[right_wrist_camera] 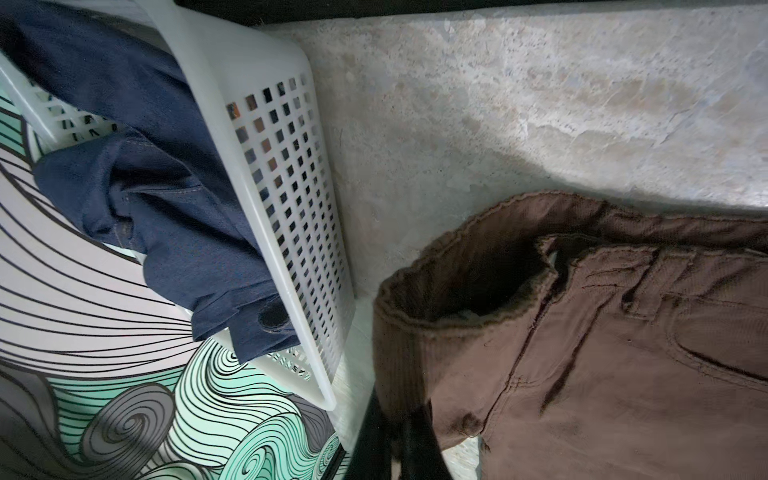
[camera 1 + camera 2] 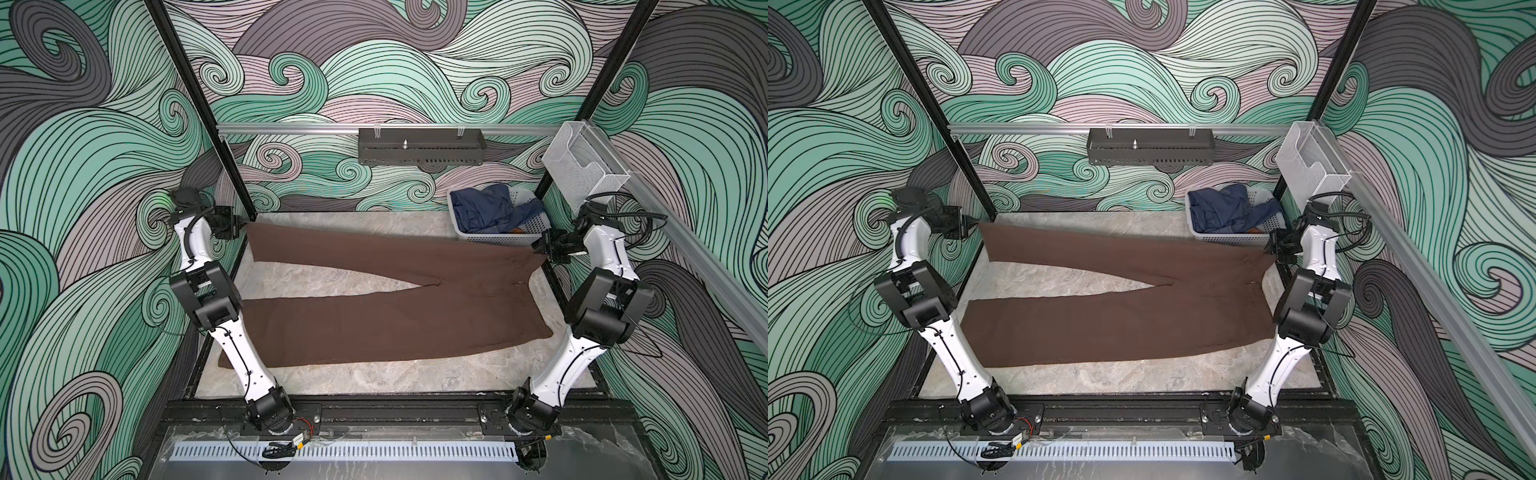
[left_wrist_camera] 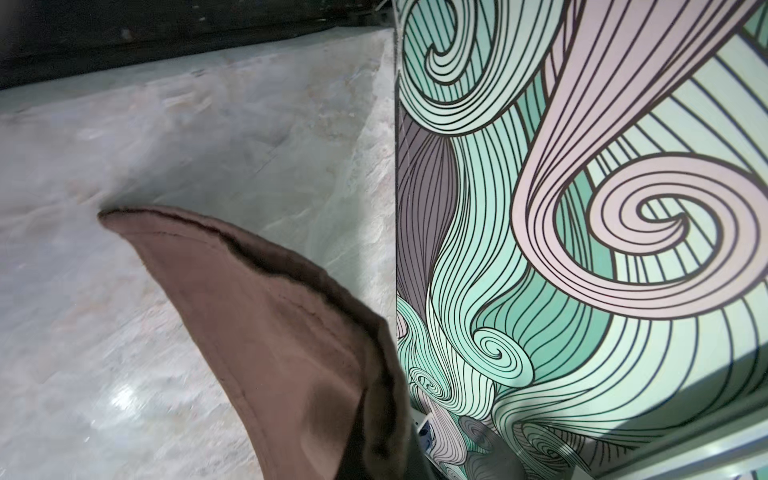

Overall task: Fold and stack the trousers
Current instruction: 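Lift the far edge of the brown trousers with both grippers, folding it toward the robot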

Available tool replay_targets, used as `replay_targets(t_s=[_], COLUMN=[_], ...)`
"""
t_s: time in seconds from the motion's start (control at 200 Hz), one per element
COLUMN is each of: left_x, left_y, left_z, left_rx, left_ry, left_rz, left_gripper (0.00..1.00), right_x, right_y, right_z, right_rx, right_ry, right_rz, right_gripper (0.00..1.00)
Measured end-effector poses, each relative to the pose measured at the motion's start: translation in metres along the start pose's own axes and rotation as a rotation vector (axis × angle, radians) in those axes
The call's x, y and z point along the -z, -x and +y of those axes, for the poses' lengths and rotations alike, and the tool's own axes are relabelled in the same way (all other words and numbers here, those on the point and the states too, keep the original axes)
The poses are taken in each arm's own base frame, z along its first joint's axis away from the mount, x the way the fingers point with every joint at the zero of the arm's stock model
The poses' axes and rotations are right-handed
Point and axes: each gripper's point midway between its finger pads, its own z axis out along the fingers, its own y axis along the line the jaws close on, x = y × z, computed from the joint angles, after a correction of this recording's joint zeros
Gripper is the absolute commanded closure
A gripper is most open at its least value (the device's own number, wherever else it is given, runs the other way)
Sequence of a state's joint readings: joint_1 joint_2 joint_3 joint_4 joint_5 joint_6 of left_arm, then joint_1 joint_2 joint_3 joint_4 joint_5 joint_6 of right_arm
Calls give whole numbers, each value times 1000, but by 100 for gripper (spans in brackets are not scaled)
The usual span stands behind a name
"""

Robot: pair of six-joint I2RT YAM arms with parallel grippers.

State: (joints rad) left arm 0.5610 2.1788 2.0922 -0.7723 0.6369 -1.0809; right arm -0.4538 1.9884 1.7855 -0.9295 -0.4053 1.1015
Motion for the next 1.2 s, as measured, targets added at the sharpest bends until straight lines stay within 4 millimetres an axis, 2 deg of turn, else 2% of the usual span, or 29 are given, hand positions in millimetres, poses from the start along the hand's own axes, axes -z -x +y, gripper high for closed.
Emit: replay_targets(t_s=[0.115,0.215,0.375,0.52,0.625,0.861,1.196], left_x=[21,34,56,77,95,137,161], left_y=[-5,-10,-16,-22,-27,-34,-41], left_z=[15,29,57,69,77,101,118], left_rx=[9,12,50,78,92,146,198], left_ry=[-13,-21,-31,-47,-61,-103,-138], left_rz=[11,19,26,18,-4,-64,-107], left_gripper=[100,100,100,100,100,100,100], right_x=[-5,-1,20,41,49,52,77], right_y=[-4,-6,-5,-4,-4,-10,-16], right_z=[-15,-28,-53,-72,-82,-97,-103], right_rx=[15,25,32,19,12,8,3], right_ry=[-26,-43,-48,-35,-29,-23,33], right_rz=[24,38,38,37,43,72,52], right_gripper=[100,100,100,100,100,100,100])
